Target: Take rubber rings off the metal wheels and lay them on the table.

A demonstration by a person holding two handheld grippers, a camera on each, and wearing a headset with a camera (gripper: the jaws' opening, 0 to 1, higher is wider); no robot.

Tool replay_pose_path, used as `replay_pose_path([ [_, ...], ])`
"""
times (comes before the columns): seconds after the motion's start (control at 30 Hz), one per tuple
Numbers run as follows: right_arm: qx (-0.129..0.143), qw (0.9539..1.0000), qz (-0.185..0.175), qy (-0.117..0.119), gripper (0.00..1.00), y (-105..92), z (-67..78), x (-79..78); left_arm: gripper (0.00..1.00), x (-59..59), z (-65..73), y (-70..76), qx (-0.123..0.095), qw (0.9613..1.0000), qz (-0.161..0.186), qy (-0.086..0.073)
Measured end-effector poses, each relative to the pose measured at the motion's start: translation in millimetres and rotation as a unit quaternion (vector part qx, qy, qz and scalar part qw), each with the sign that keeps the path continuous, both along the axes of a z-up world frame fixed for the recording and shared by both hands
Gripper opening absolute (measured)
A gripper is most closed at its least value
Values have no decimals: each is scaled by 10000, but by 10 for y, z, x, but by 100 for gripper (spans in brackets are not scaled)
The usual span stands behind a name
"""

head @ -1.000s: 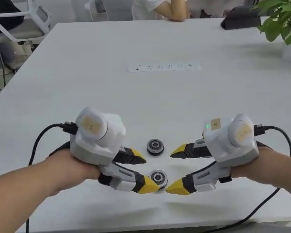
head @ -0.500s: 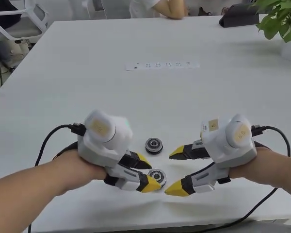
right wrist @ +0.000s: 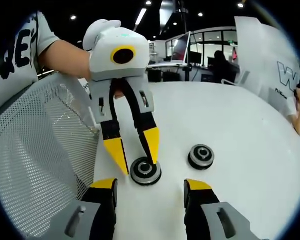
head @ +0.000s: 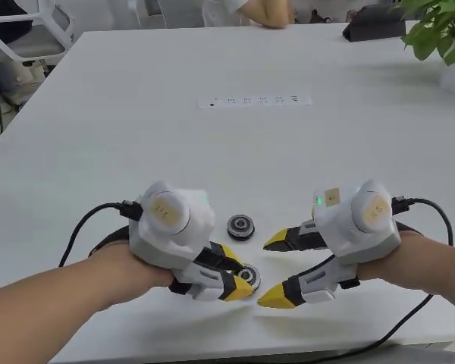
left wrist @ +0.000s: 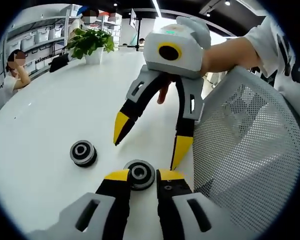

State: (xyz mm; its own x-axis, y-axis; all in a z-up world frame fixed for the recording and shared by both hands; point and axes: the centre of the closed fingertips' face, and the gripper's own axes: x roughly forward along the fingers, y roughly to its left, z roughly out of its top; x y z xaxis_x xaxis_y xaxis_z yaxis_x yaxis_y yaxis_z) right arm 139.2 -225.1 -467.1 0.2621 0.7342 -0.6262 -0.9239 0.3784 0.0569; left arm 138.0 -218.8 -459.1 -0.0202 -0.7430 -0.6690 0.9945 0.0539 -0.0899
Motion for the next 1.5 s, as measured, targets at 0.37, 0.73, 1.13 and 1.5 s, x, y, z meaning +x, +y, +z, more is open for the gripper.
replay_pose_path([
  [0.37,-39,10000,43,19,51,9,-26,-7,8,39,-24,7,38,9987,-155,-487],
  [0.73,-74,9999,134,33,46,54,-61,-18,7,52,-22,14,-49,9983,-156,-551],
  [1.13,133,9998,21,124,34,125,-58,9,7,51,-25,17,-72,9983,-131,-560],
  [1.5,225,9996,87,132,25,185,-78,-1,7,50,-26,14,-96,9983,-114,-559],
])
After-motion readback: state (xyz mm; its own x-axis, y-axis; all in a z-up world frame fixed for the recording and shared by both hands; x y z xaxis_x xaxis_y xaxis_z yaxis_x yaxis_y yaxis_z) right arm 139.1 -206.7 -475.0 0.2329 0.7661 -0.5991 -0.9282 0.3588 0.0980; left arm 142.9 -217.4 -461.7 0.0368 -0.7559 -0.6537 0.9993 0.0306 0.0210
